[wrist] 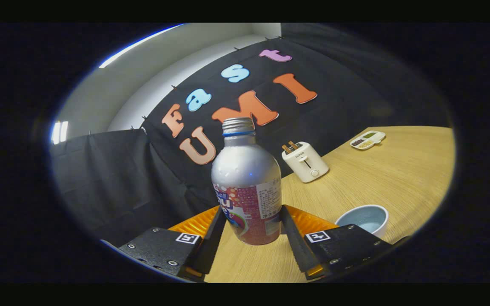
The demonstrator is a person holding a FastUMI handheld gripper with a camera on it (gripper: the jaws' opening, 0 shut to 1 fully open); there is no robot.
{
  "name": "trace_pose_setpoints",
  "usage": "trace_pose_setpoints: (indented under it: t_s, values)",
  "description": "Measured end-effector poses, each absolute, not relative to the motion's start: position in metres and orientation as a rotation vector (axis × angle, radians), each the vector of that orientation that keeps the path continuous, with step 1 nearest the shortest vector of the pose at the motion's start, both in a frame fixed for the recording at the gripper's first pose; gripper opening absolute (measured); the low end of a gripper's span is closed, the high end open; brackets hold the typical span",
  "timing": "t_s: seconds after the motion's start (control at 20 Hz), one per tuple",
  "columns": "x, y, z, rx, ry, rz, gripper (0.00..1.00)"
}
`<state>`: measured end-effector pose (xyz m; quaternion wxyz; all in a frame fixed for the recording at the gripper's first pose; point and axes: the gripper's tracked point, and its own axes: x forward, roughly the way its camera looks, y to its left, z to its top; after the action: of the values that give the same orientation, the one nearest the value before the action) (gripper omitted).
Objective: Take the bottle from table, then pour the juice into the cup, finally place the bottle on the coaster
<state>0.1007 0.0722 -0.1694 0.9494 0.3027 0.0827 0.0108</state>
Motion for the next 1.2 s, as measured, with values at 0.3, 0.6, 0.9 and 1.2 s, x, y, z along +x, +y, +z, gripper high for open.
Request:
trace_pose_setpoints:
  t_s: [0.3, 0.6, 0.9, 1.2]
  values:
    - [0.137, 0.09, -0.174, 0.444, 0.162, 0.009, 0.75]
    - [0.169, 0.095, -0.189, 0.373, 0.192, -0.006, 0.75]
    - [0.196, 0.091, -0.221, 0.225, 0.242, -0.055, 0.76]
    - [0.211, 0.1, -0.252, 0.183, 0.313, -0.05, 0.76]
